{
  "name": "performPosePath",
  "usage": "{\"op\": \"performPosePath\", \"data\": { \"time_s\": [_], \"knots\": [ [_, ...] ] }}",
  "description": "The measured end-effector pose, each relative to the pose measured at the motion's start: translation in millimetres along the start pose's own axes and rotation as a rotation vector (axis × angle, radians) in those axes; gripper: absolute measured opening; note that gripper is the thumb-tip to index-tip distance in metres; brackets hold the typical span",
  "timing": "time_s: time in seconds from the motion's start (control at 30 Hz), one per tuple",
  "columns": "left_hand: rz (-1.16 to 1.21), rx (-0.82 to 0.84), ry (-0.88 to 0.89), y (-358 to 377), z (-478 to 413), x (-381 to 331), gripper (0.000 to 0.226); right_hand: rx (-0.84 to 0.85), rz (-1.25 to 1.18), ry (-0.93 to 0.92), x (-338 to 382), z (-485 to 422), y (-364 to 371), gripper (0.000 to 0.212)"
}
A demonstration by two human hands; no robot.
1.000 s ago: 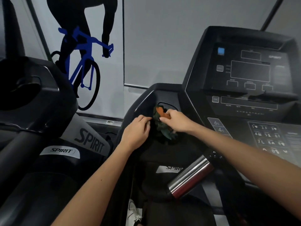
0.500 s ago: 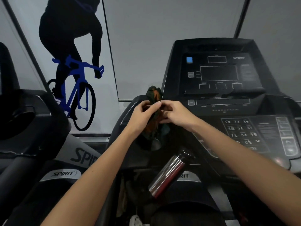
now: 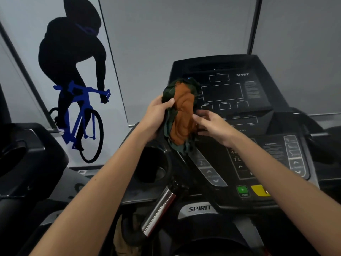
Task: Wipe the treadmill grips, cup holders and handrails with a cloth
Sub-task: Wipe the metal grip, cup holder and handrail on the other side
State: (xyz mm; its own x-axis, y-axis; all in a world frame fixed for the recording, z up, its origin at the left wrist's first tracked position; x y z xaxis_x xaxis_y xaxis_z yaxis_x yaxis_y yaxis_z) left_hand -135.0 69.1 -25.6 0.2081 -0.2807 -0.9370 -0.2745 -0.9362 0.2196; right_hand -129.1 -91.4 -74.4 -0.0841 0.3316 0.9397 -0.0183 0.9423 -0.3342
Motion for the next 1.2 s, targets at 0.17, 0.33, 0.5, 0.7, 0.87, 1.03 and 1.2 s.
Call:
{"op": "performPosePath", "data": {
  "time_s": [0.17, 0.33, 0.5, 0.7, 0.87, 1.03, 1.2],
  "knots": [
    [0.059, 0.109, -0.011, 22.9, -15.6, 8.9, 0.020, -0.003, -0.311, 0.094, -20.3, 0.7, -25.0, 0.055],
    [0.031, 0.045, 0.006, 42.7, -34.8, 26.6, 0.021, -0.149, -0.410, 0.047, -32.2, 2.9, -57.6, 0.047],
    [-0.146, -0.074, 0.111, 69.6, -55.1, 41.8, 0.014, -0.270, -0.377, -0.026, -38.4, 1.7, -110.5, 0.053],
    [-0.263, -0.126, 0.142, 126.3, -73.5, 69.1, 0.008, -0.314, -0.299, -0.083, -51.5, 8.7, -186.2, 0.051],
    [-0.247, -0.155, 0.135, 182.5, -79.1, 96.4, 0.013, -0.314, -0.258, -0.090, -71.5, 19.0, -246.1, 0.050],
    [-0.193, -0.170, 0.120, 228.8, -75.3, 116.9, 0.007, -0.284, -0.257, -0.061, -92.9, 32.1, -296.1, 0.048],
    [-0.147, -0.159, 0.101, 261.7, -57.0, 137.6, 0.015, -0.231, -0.248, -0.013, -116.4, 47.7, -332.0, 0.042]
  ]
}}
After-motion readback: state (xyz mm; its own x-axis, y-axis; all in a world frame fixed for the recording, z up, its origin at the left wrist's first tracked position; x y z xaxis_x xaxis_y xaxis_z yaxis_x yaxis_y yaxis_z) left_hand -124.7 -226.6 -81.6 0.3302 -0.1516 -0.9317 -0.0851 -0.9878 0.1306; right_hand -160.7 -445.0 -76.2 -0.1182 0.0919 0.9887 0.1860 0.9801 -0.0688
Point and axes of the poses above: each hand's wrist, its own z-axis away from the middle knuckle, its own y-axis out of the palm, x = y × z, the point moved 3 cm from there along -z, towards the middle knuckle, and after that the axes turned 9 degrees about z, right-handed, at the moved point
